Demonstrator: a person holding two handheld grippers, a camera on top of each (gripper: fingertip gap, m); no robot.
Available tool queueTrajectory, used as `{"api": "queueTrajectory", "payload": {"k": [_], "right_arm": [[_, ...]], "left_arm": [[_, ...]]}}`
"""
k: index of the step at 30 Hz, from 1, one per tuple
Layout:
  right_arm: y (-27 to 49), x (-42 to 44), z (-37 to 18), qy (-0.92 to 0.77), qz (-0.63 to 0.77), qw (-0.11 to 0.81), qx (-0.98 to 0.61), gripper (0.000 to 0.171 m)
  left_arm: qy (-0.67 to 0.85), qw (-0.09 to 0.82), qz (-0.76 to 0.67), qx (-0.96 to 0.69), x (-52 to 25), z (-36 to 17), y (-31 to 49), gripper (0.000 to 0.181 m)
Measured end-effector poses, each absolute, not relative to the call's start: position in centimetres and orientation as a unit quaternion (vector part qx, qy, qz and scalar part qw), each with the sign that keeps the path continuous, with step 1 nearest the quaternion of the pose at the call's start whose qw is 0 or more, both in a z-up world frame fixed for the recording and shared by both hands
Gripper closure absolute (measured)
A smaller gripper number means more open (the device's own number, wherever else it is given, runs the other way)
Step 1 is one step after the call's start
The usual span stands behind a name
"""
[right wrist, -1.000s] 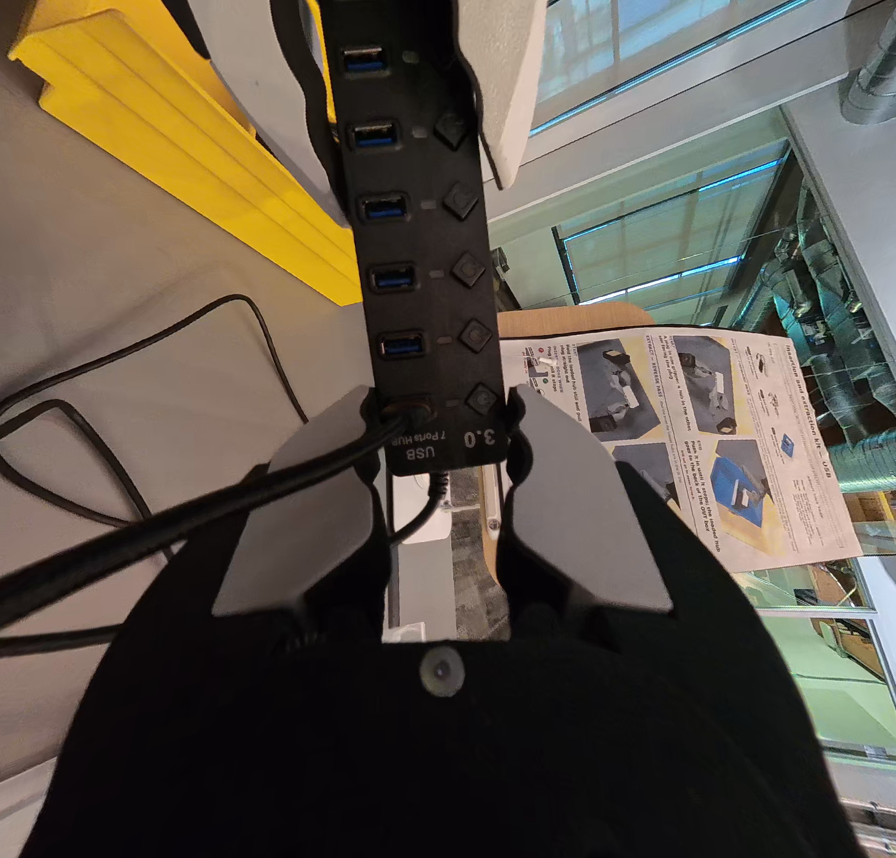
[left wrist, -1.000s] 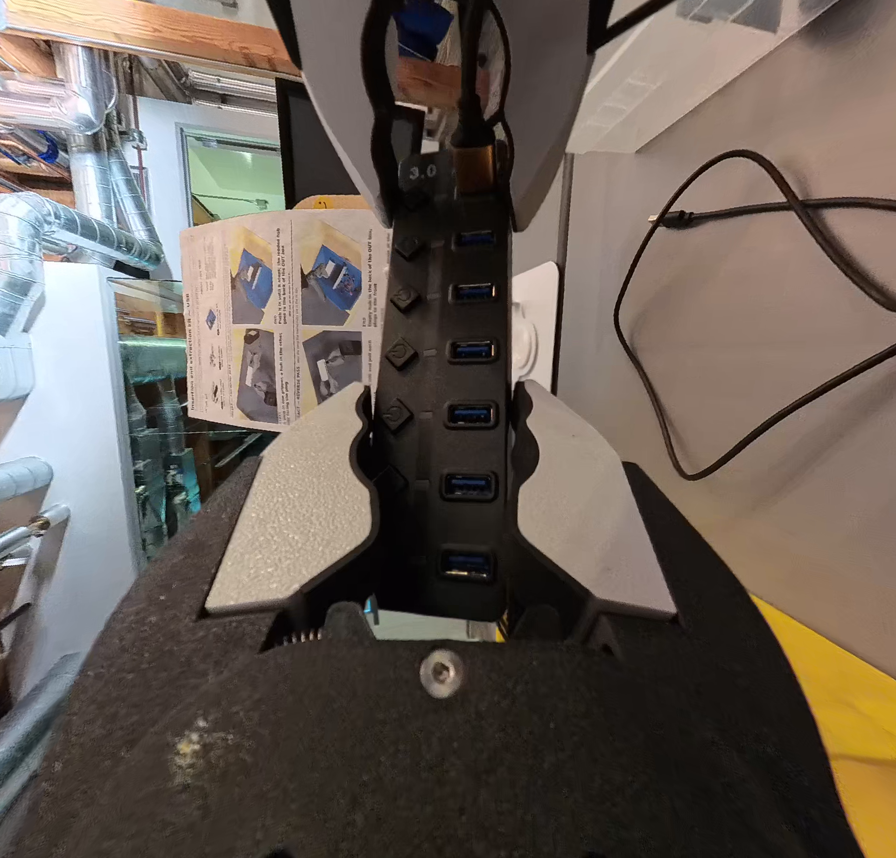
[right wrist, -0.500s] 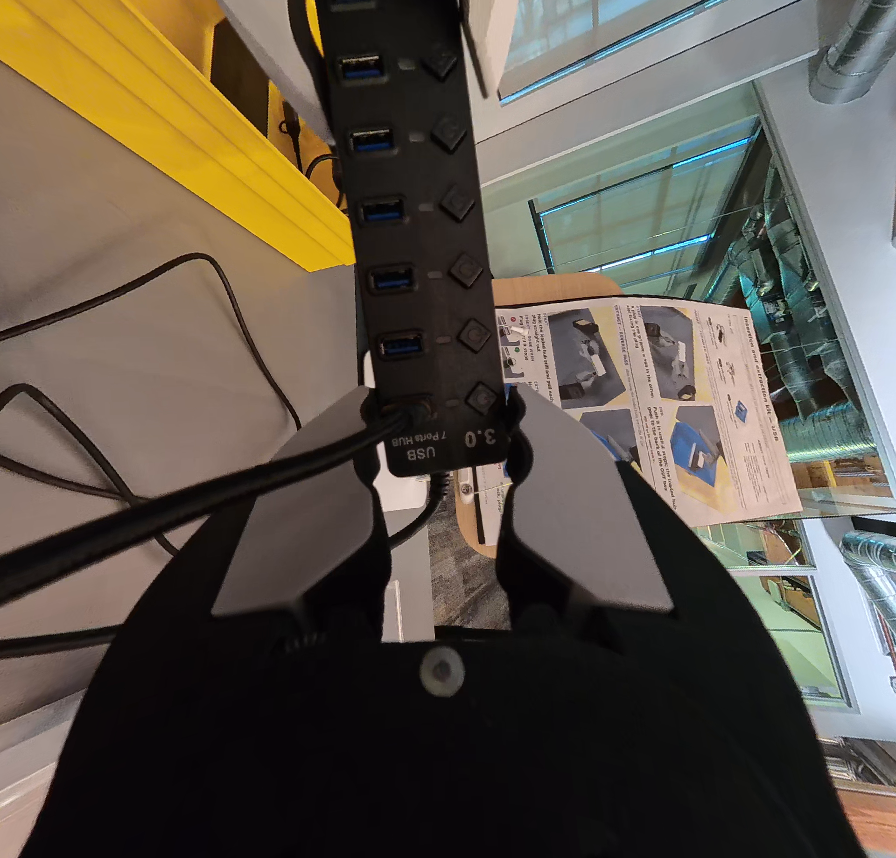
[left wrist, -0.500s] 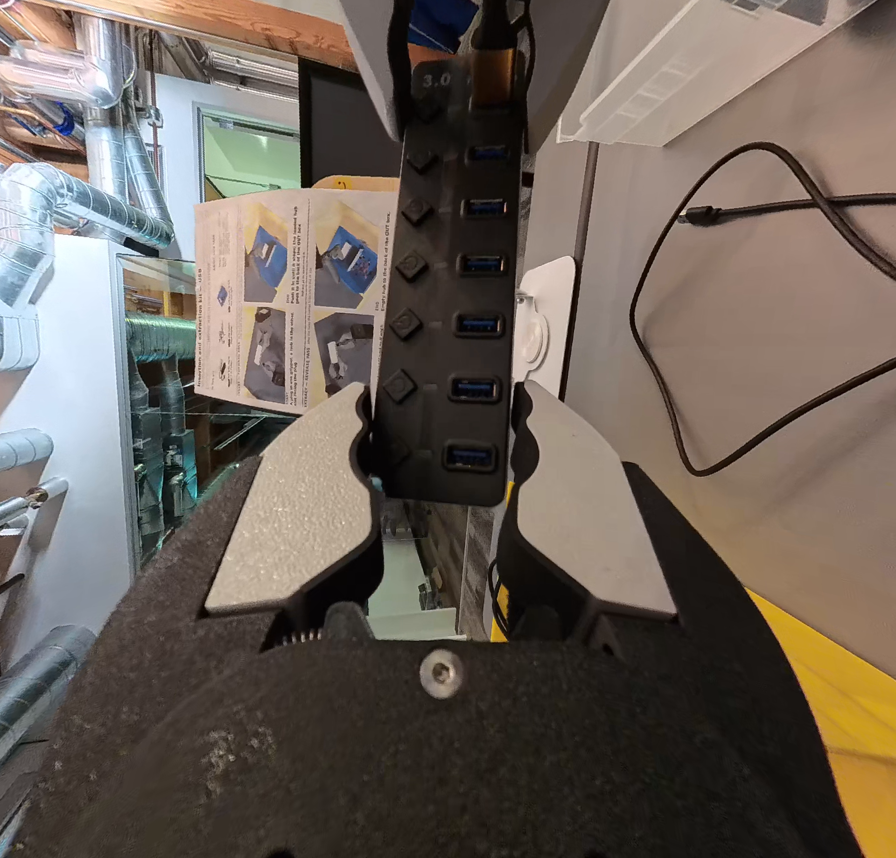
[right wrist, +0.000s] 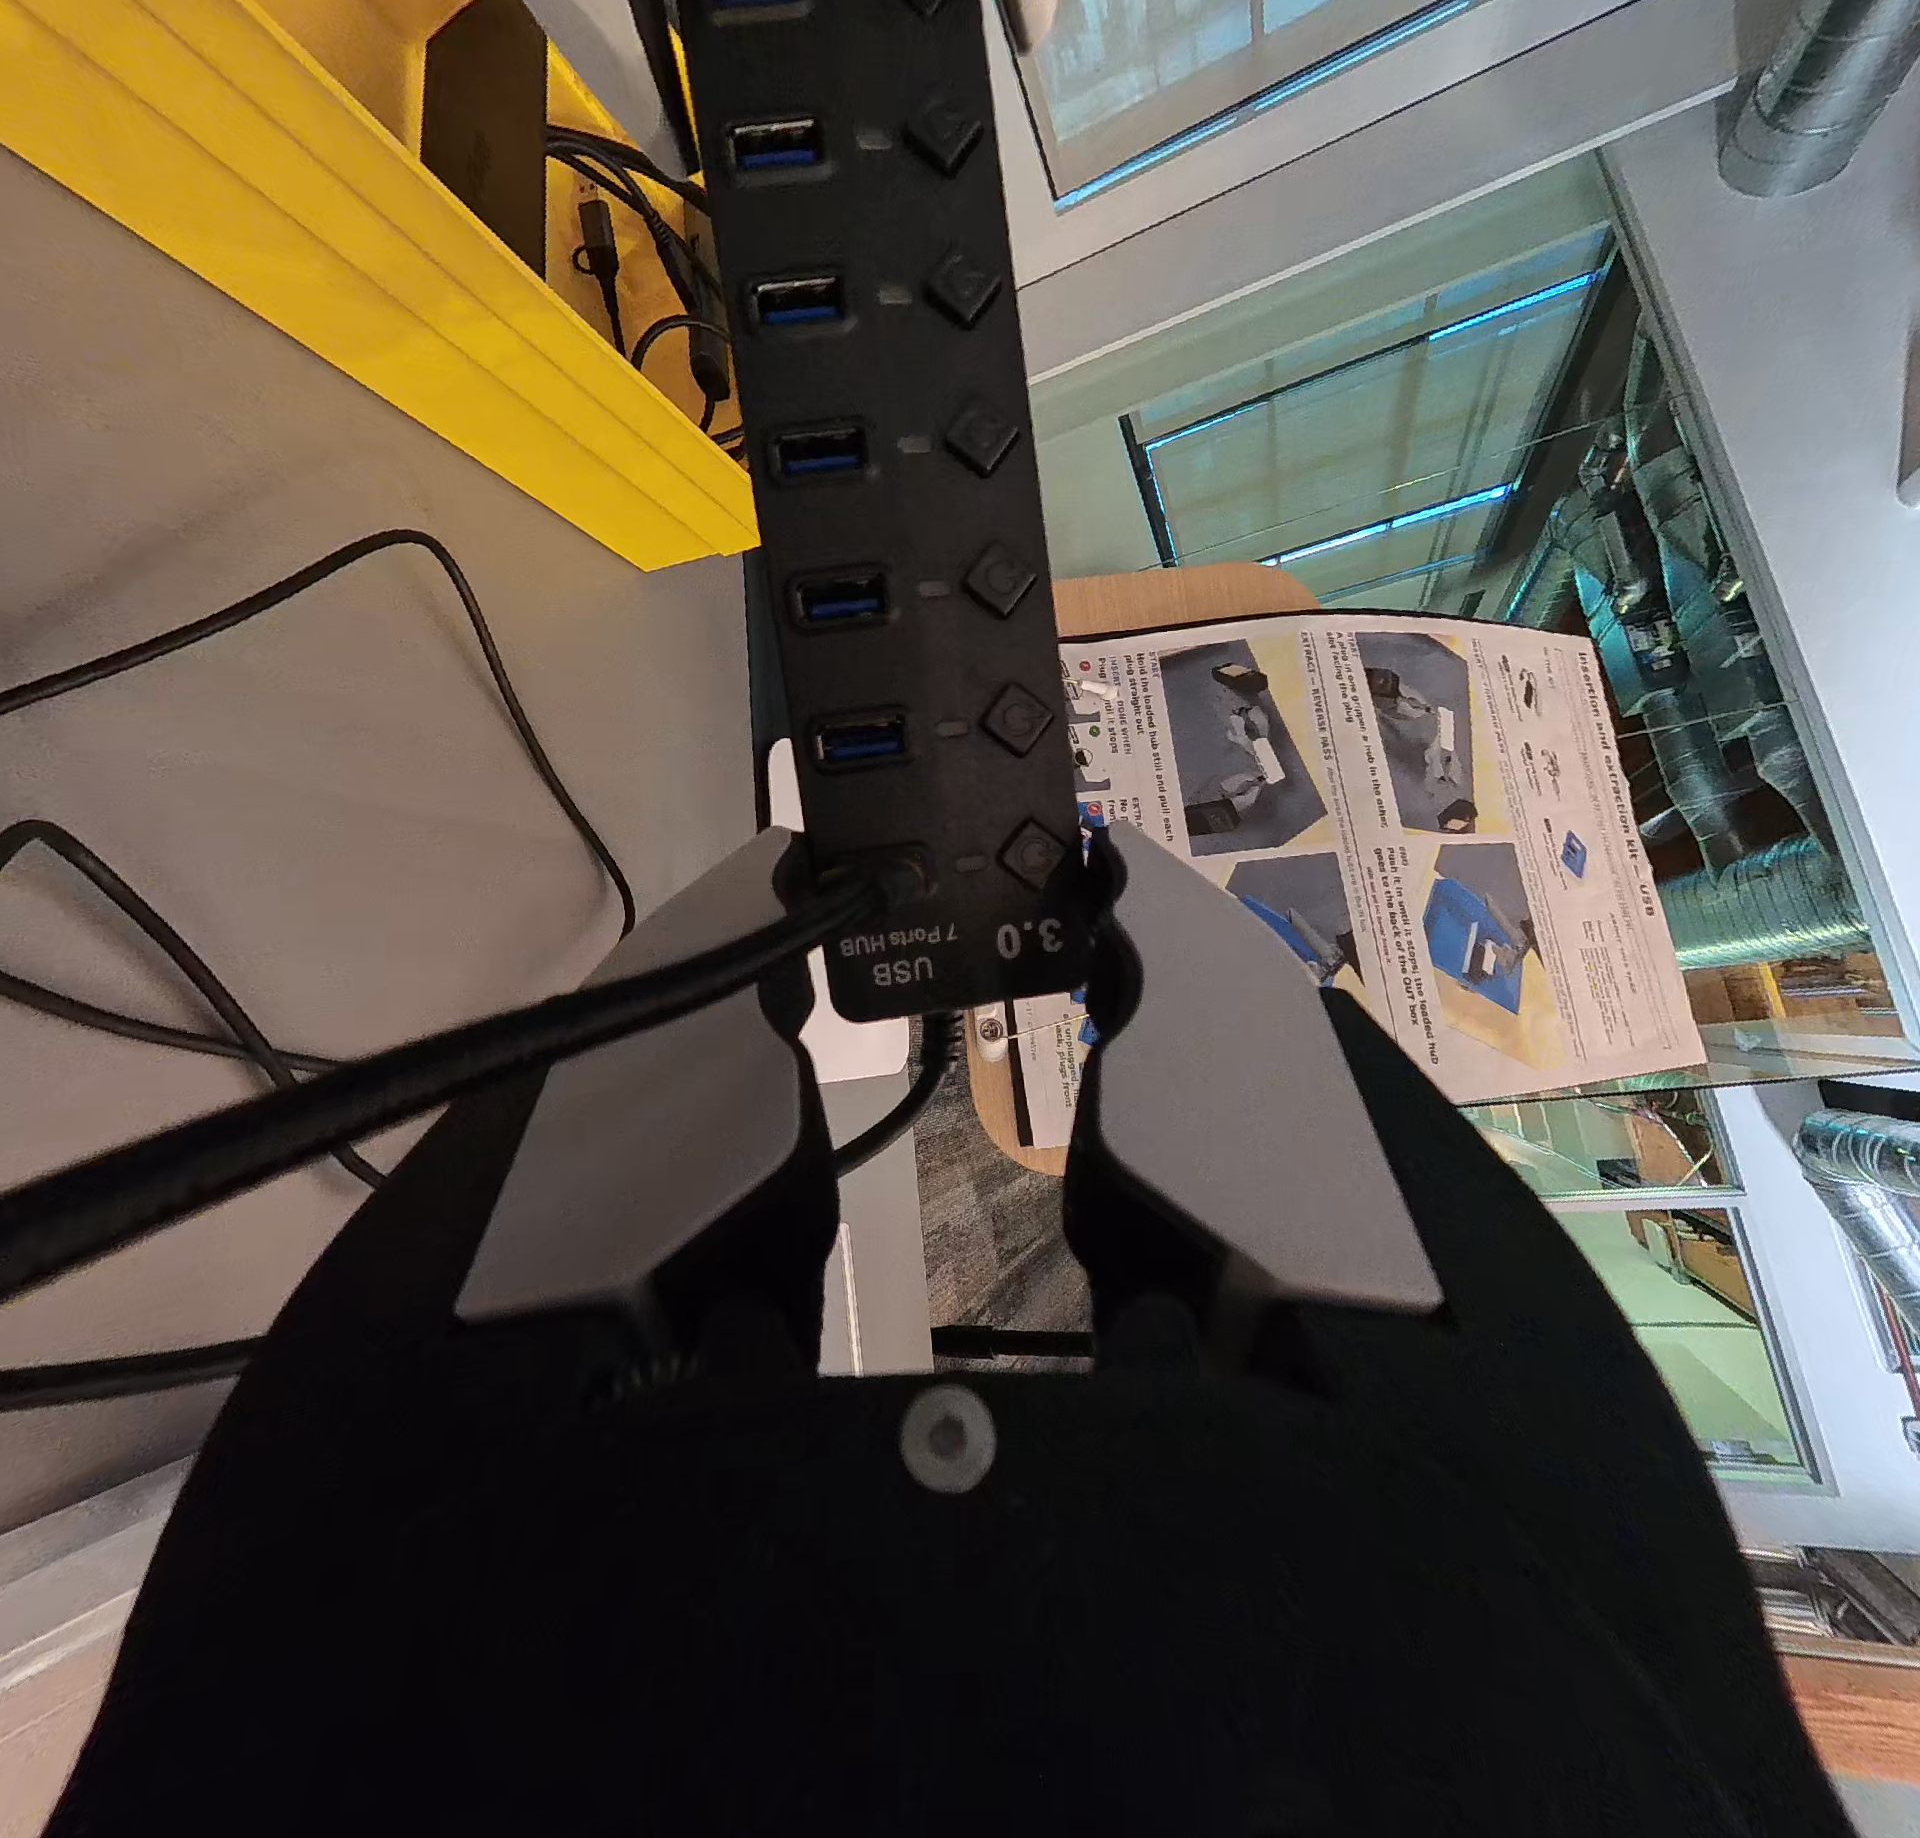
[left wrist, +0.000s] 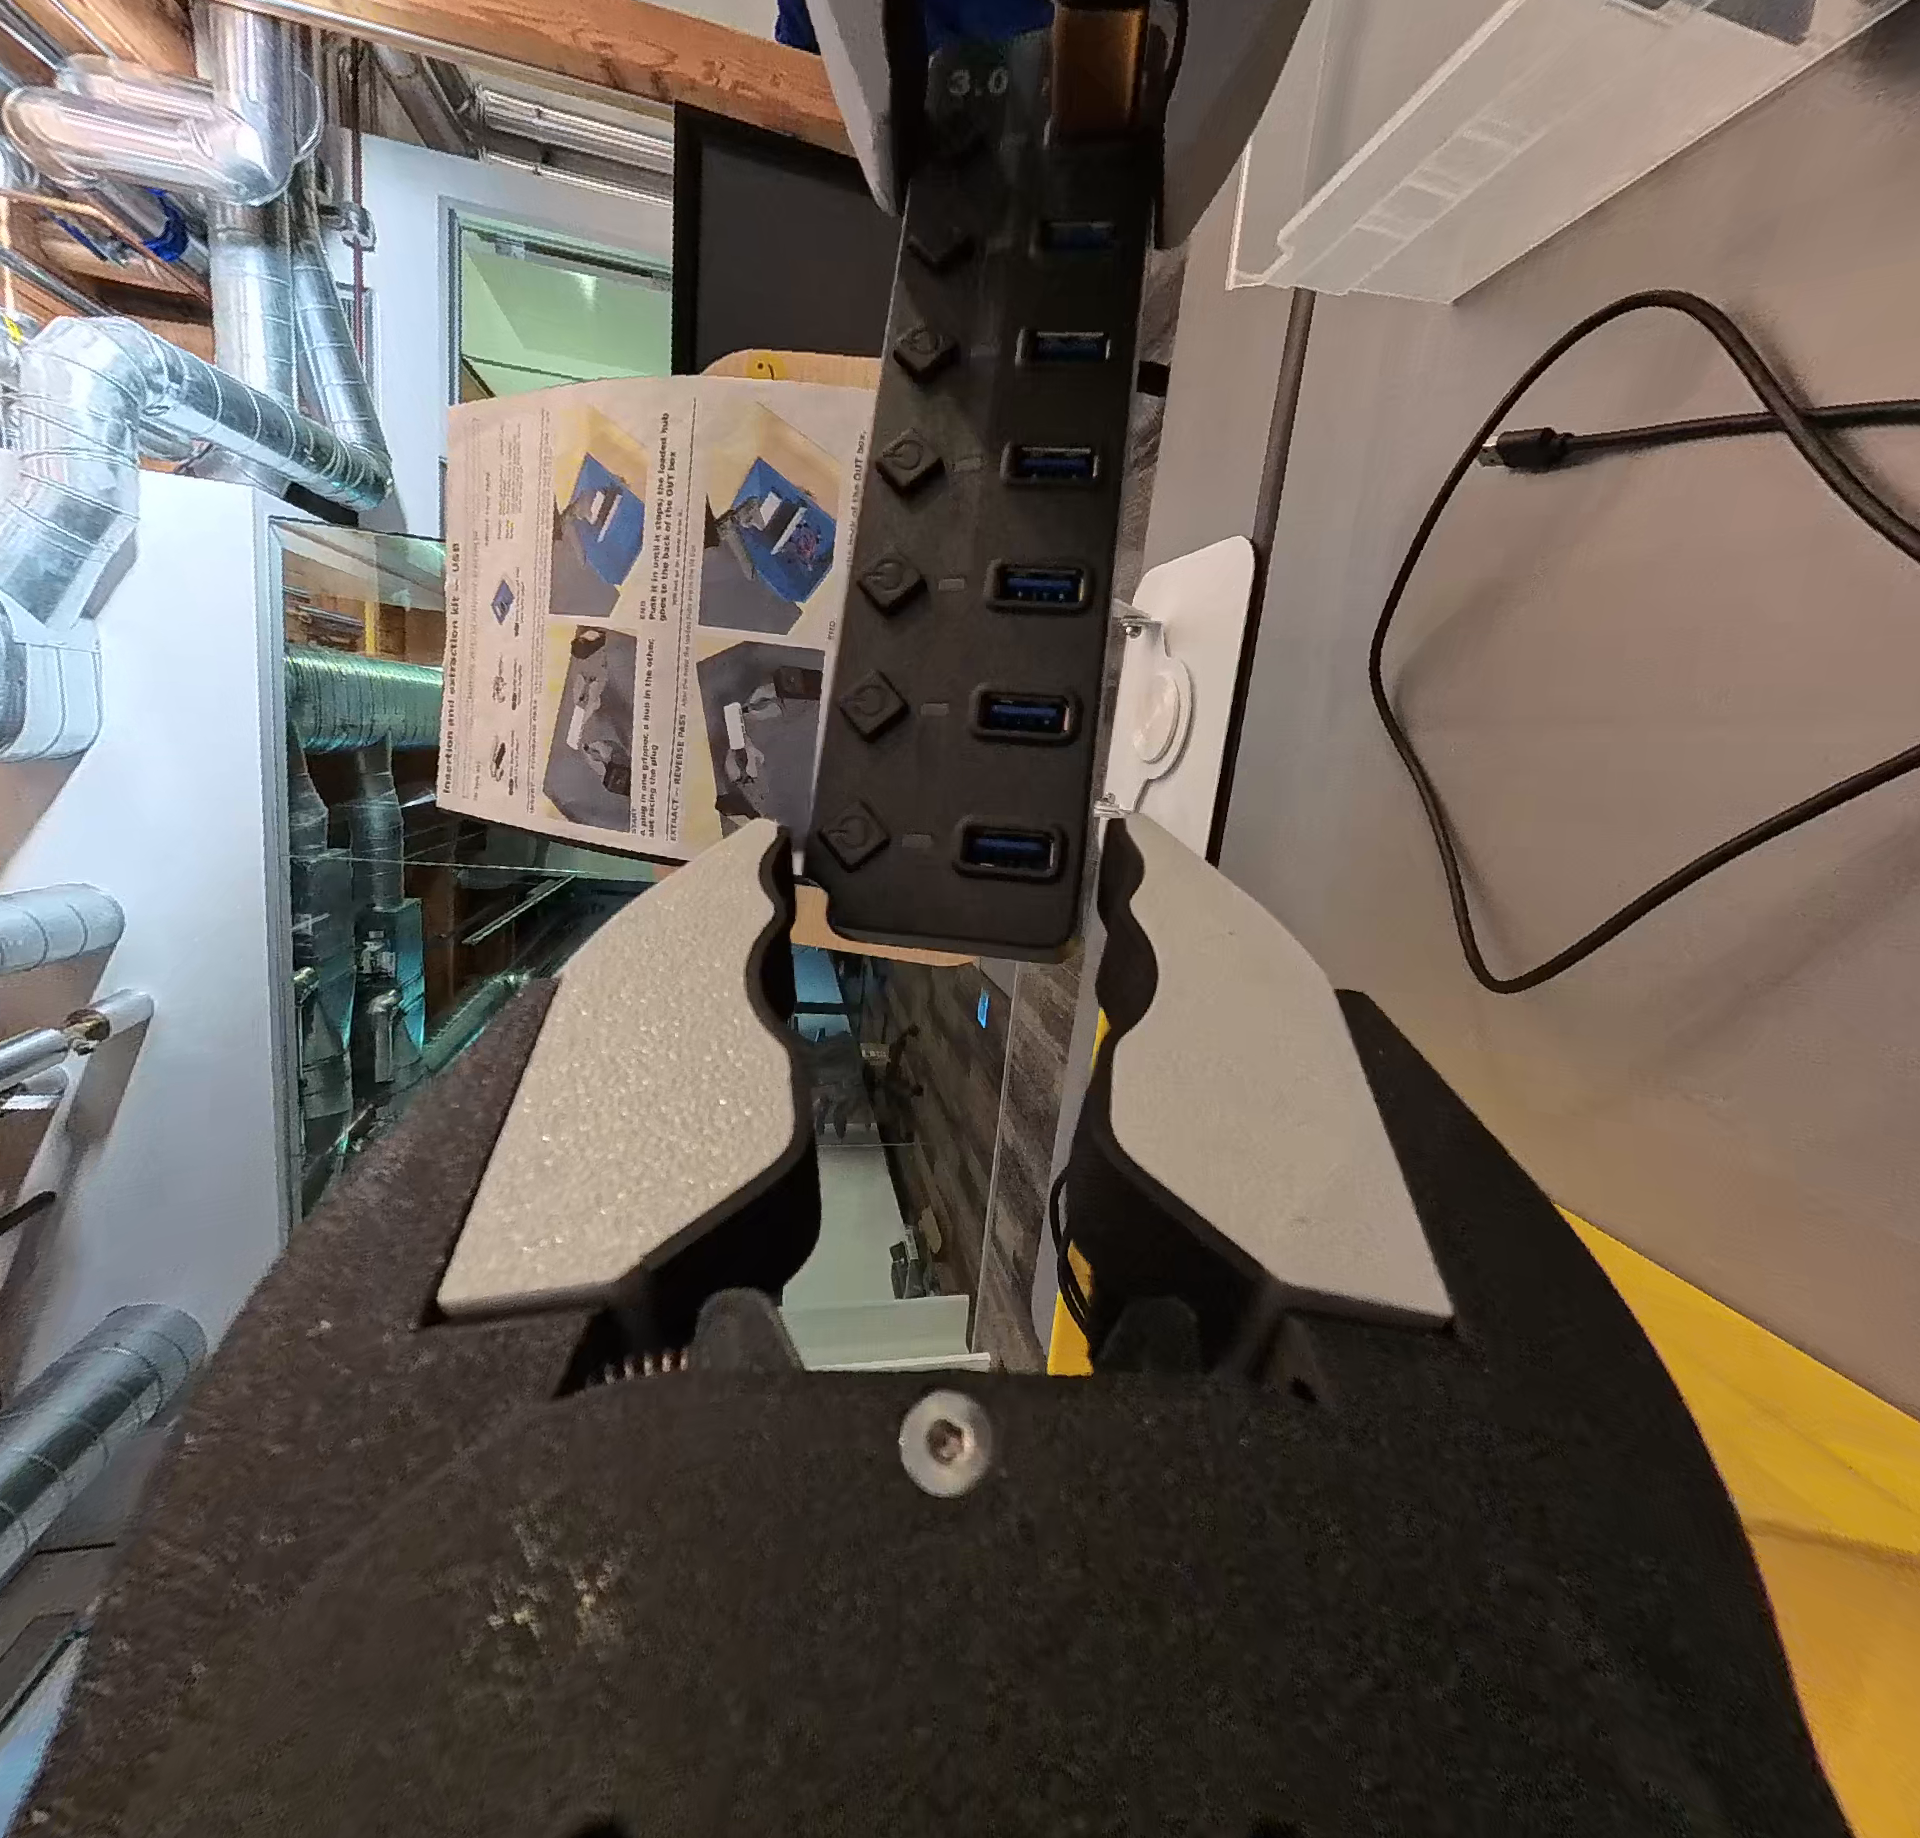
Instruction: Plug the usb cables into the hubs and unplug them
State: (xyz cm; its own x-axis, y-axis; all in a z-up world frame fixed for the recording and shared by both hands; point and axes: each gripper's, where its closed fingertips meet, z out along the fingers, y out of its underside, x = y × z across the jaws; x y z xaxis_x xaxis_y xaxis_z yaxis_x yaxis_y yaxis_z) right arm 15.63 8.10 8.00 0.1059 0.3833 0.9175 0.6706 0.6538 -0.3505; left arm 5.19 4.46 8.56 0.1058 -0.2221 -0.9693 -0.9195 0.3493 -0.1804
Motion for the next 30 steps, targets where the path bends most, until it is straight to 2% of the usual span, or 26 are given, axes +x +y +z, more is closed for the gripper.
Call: {"api": "queueTrajectory", "payload": {"k": [6, 11, 19, 21, 23, 26, 30], "right_arm": [[8.3, 15.7, 7.8, -0.661, -0.122, 0.623, -0.401, 0.119], [8.4, 15.6, 7.7, -0.660, -0.128, 0.624, -0.398, 0.120], [8.3, 14.3, 7.3, -0.667, -0.170, 0.626, -0.366, 0.120], [8.2, 13.9, 7.3, -0.666, -0.183, 0.631, -0.352, 0.119], [8.0, 13.5, 7.5, -0.664, -0.198, 0.637, -0.338, 0.120], [7.7, 13.2, 7.7, -0.661, -0.210, 0.645, -0.322, 0.120], [7.6, 13.0, 8.0, -0.655, -0.219, 0.653, -0.311, 0.120]], "left_arm": [[0.600, 0.560, 0.291, -0.492, 5.8, 8.8, 4.1, 0.123], [0.608, 0.522, 0.168, -0.573, 6.8, 8.2, 2.6, 0.119], [0.632, 0.426, 0.063, -0.644, 8.0, 8.7, 2.7, 0.117], [0.634, 0.392, 0.042, -0.665, 8.1, 8.7, 3.5, 0.120], [0.632, 0.360, 0.015, -0.686, 8.1, 8.5, 4.2, 0.131], [0.615, 0.274, -0.010, -0.739, 6.9, 7.1, 4.7, 0.127], [0.603, 0.212, -0.052, -0.767, 7.0, 6.1, 3.9, 0.128]]}}
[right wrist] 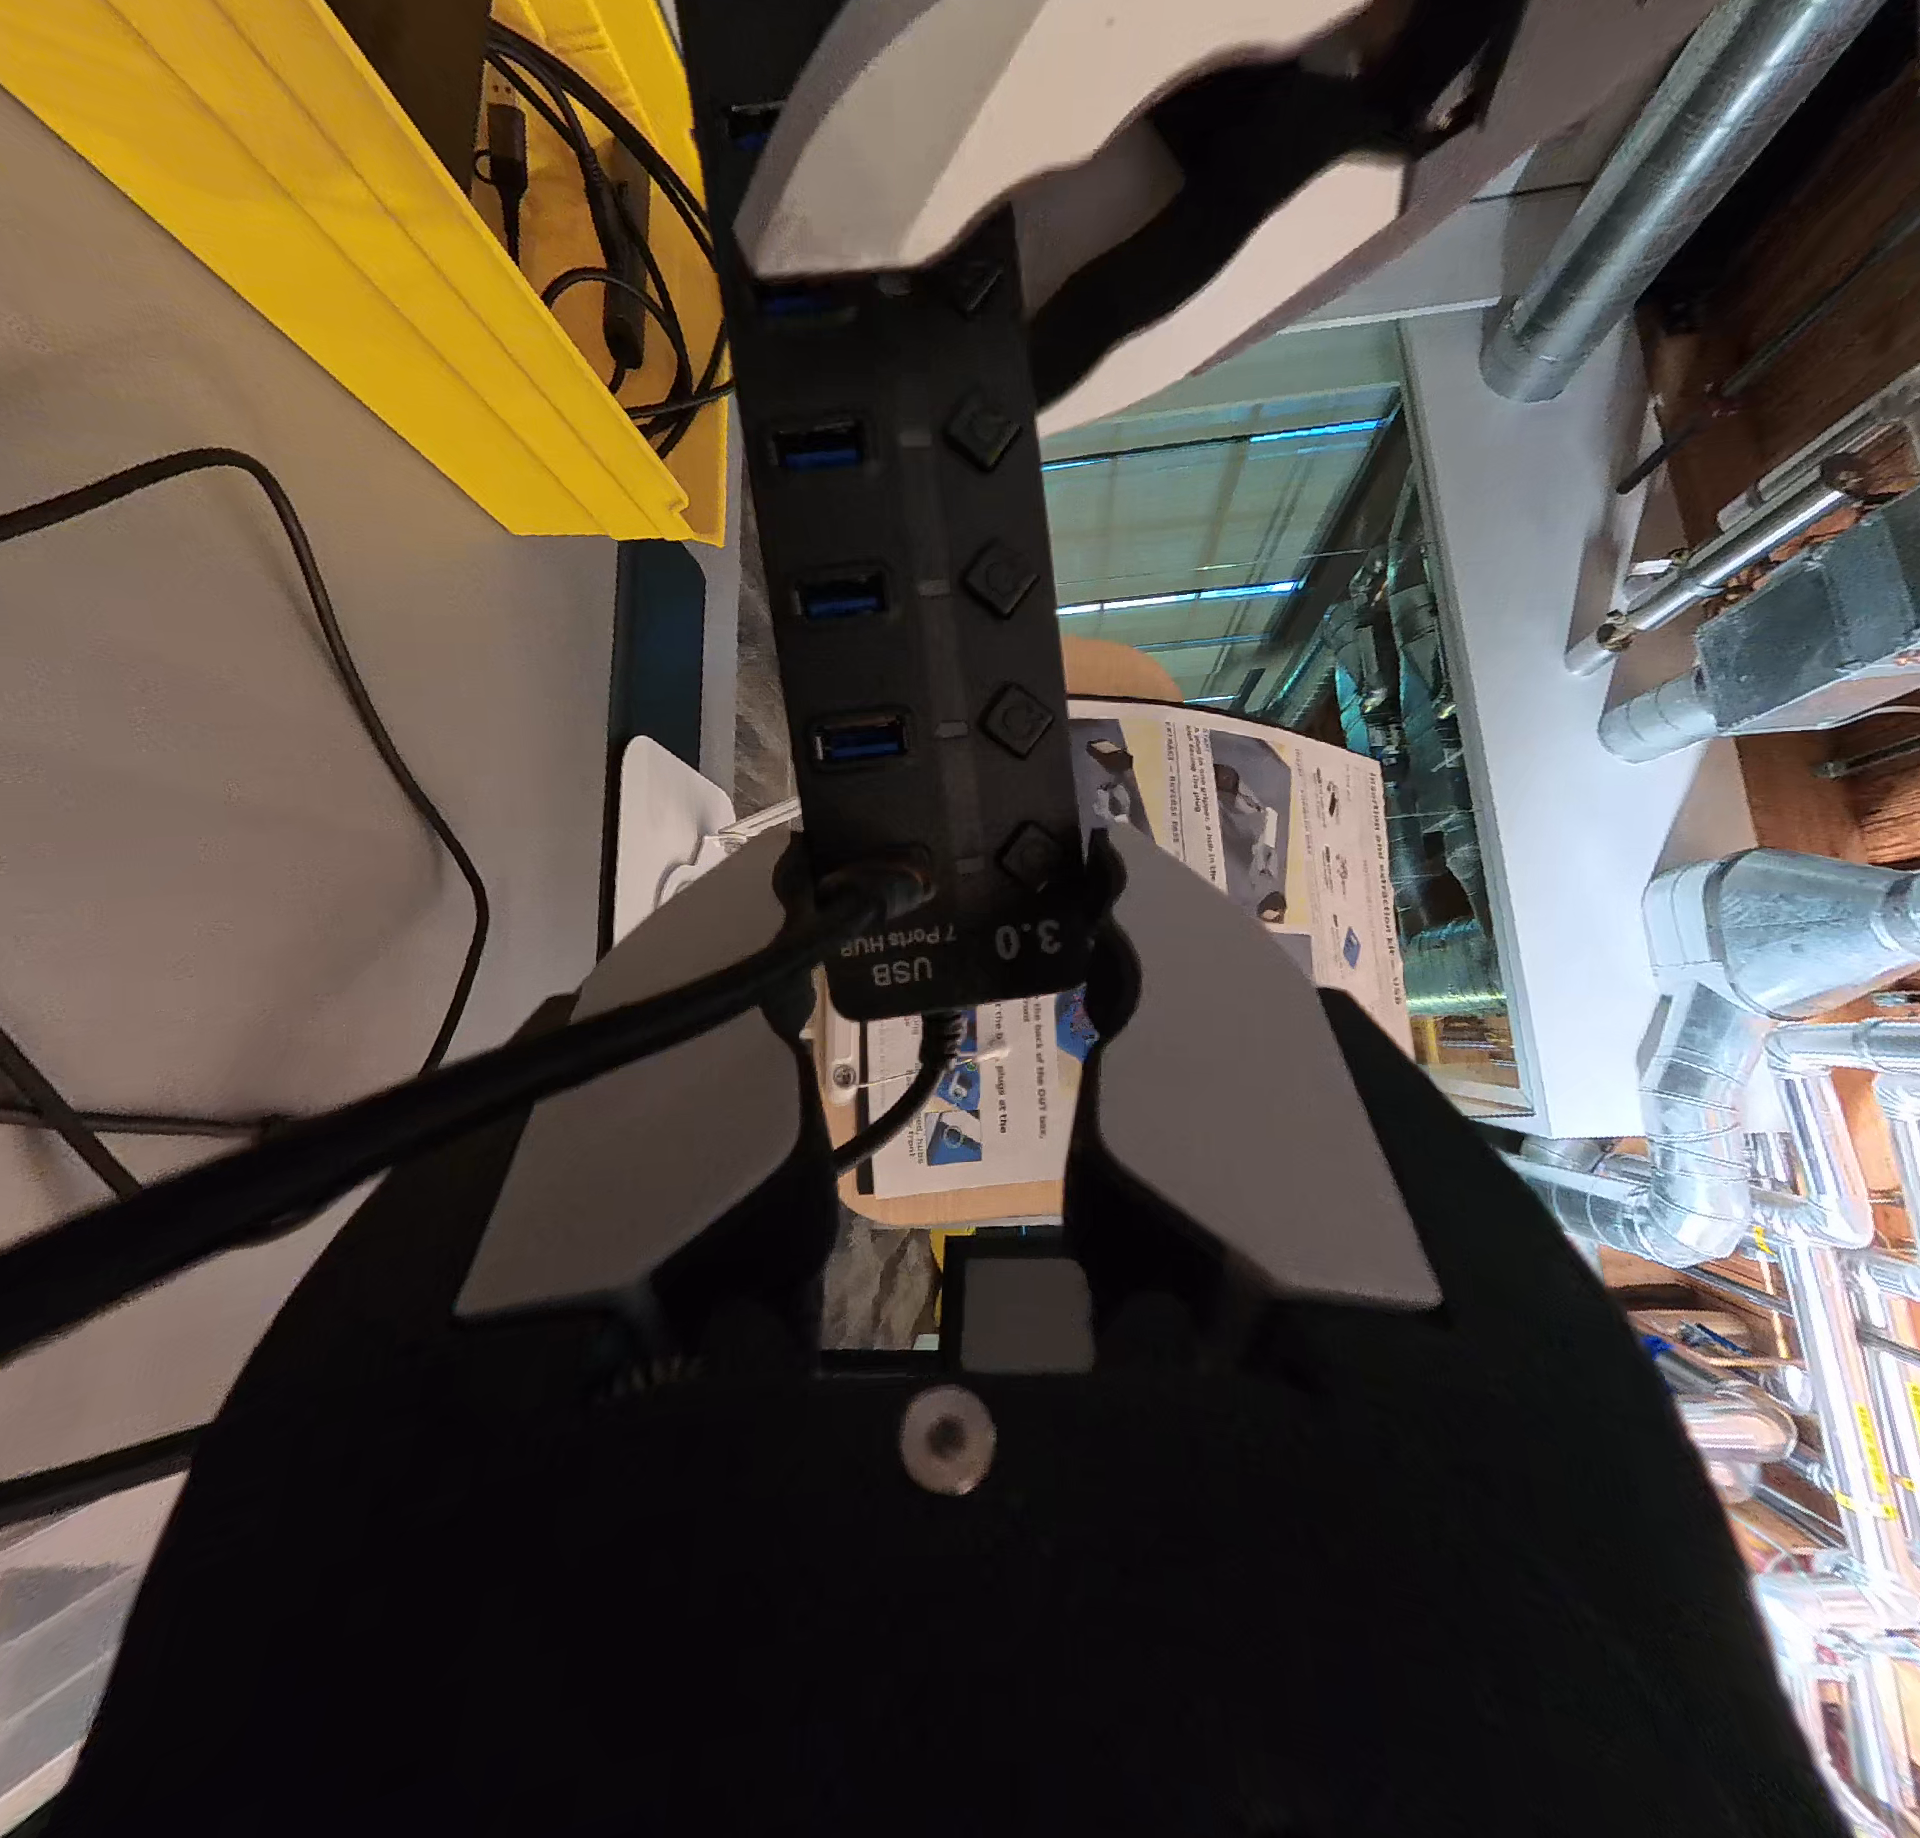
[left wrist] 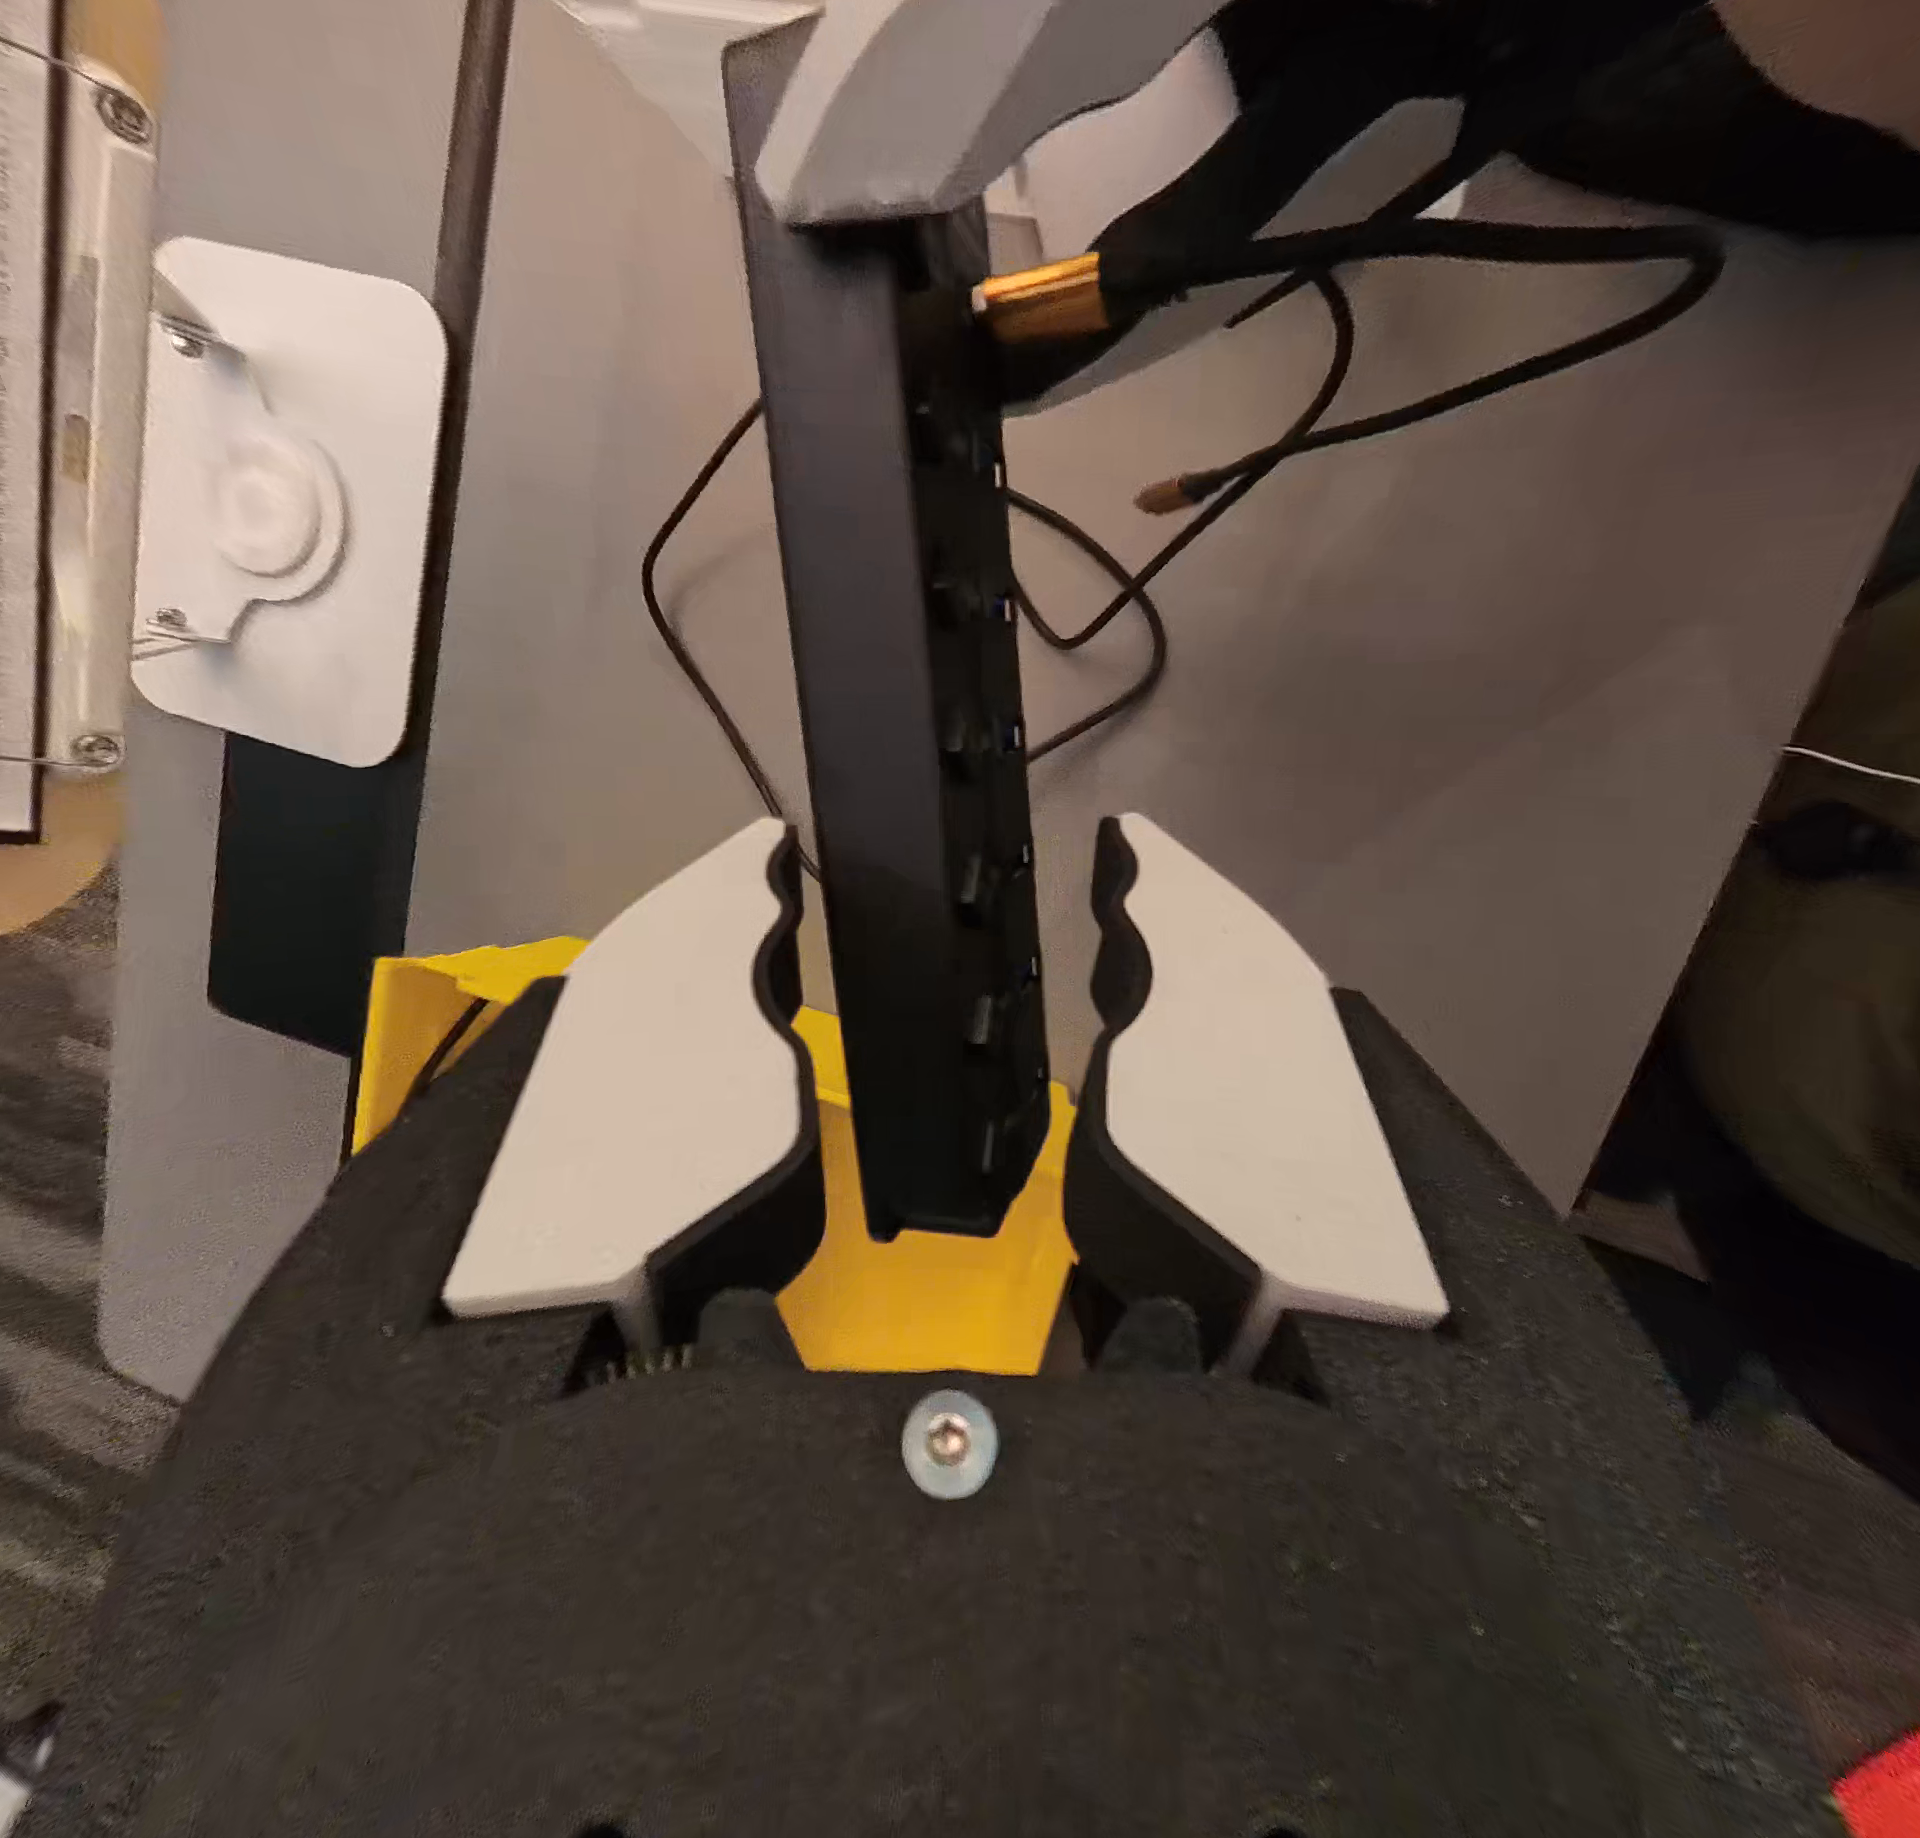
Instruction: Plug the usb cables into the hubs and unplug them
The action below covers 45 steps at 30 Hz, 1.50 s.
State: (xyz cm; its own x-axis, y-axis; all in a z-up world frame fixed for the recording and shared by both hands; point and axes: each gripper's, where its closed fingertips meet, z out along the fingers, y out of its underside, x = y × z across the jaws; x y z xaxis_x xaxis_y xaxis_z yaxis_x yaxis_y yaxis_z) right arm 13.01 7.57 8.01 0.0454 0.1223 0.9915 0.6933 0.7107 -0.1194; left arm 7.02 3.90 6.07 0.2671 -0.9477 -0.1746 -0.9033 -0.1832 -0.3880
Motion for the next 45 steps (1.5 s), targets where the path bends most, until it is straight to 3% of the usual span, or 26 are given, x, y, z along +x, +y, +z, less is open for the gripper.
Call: {"api": "queueTrajectory", "payload": {"k": [8, 19, 25, 37, 45], "right_arm": [[7.3, 12.8, 8.8, -0.638, -0.241, 0.673, -0.285, 0.120], [7.6, 12.9, 7.6, -0.658, -0.250, 0.650, -0.284, 0.120], [7.9, 12.7, 6.4, -0.676, -0.261, 0.630, -0.279, 0.119], [9.3, 12.9, 4.4, -0.694, -0.242, 0.610, -0.295, 0.112], [12.5, 15.5, 3.8, -0.666, -0.245, 0.618, -0.340, 0.115]], "left_arm": [[0.585, 0.158, -0.068, -0.793, 6.7, 4.2, 4.4, 0.128], [0.587, 0.109, -0.069, -0.799, 7.0, 1.5, 4.2, 0.144], [0.582, 0.131, -0.094, -0.797, 7.2, 0.0, 4.6, 0.145], [0.457, 0.123, -0.352, -0.808, 9.2, -2.3, 1.9, 0.147], [0.437, 0.149, -0.378, -0.802, 8.3, -3.1, 1.2, 0.147]]}}
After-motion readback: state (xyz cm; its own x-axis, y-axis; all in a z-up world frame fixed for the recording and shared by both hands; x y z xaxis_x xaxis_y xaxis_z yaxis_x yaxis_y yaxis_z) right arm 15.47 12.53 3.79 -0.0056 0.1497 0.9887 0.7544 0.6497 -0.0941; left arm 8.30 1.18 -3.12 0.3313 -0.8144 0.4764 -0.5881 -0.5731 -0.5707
